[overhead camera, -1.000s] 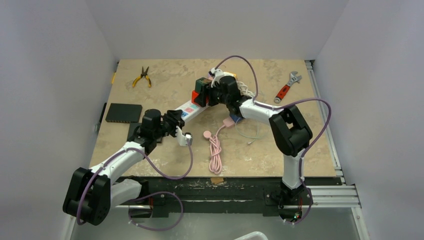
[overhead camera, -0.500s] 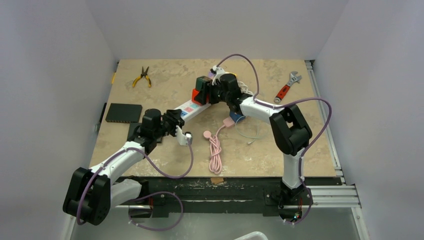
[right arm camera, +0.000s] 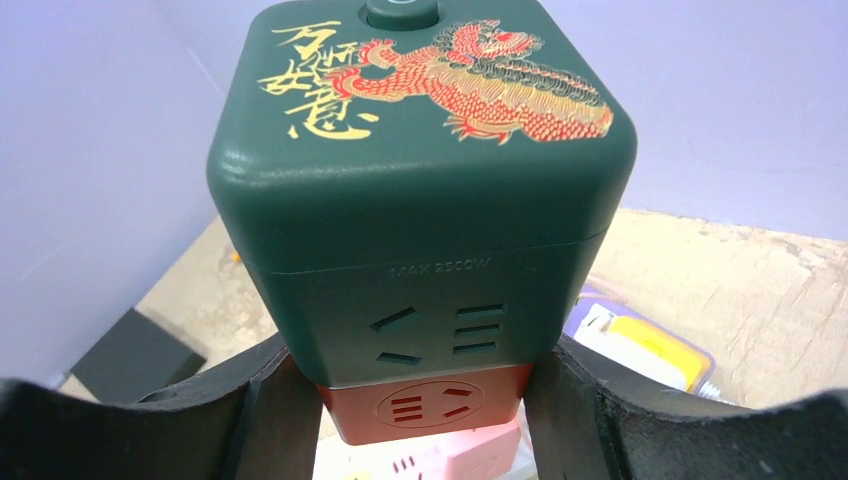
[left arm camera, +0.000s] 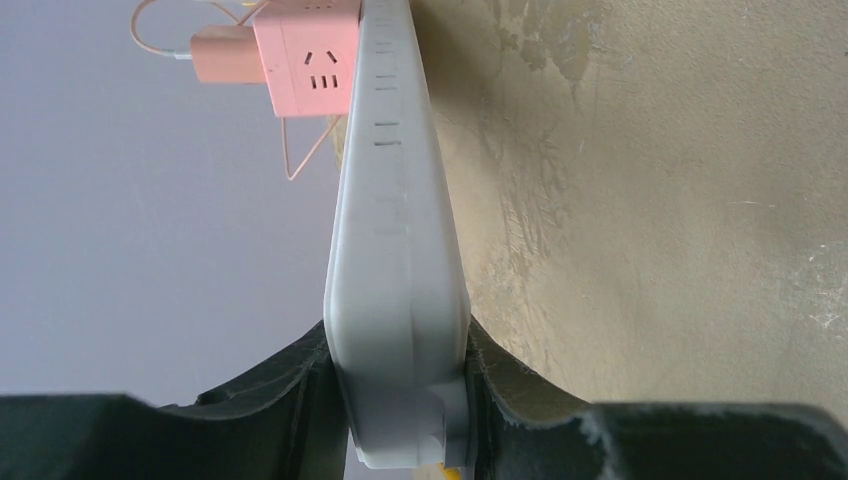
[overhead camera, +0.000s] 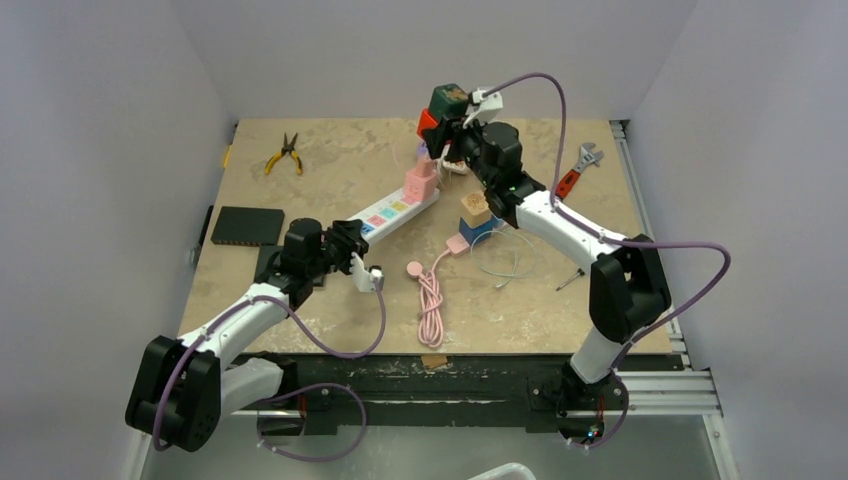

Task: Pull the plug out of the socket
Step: Place the plug at the center of the board.

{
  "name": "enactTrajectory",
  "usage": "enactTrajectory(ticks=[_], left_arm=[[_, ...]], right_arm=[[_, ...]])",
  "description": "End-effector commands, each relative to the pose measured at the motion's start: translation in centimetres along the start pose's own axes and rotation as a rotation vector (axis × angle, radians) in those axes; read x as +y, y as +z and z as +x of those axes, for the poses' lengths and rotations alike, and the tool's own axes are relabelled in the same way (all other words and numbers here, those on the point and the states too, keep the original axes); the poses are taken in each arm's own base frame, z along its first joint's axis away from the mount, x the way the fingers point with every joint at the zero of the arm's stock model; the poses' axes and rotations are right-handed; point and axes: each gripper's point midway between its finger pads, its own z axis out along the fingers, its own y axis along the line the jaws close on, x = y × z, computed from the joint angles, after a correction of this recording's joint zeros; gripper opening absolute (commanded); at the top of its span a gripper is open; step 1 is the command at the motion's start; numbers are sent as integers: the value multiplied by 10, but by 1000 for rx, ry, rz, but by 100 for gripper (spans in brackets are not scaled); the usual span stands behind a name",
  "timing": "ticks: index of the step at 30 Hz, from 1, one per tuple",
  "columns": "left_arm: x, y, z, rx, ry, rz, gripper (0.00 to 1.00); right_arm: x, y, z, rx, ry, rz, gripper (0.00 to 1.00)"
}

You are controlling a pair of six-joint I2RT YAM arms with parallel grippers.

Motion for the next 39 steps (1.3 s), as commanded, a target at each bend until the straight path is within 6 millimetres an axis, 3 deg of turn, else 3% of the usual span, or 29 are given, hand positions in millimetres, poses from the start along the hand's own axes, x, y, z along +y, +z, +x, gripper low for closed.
enactTrajectory(ticks=[1,6,12,22,26,32,39], left_arm=[[-53,-5,21,118,-130,173,0],[-23,-6,41,208,-168,67,0],[-23,-12,68,338,-247,73,0],[-22,-15,78,365,-200,52,0],[-20,-17,80,375,-168,40,0],[-8,-16,80,369,-147,13,0],[0,-14,79,359,-128,-2,0]], right_arm=[[27,-18,4,-1,-83,-39,0],[47,-53,62,125,-110,-66,0],[43,-85,105,225,-54,-69,0],[67,-67,180,418,-18,-117,0],[85,-61,196,458,11,-169,0],[112,-72,225,552,95,-274,0],[122,-101,252,668,211,-337,0]])
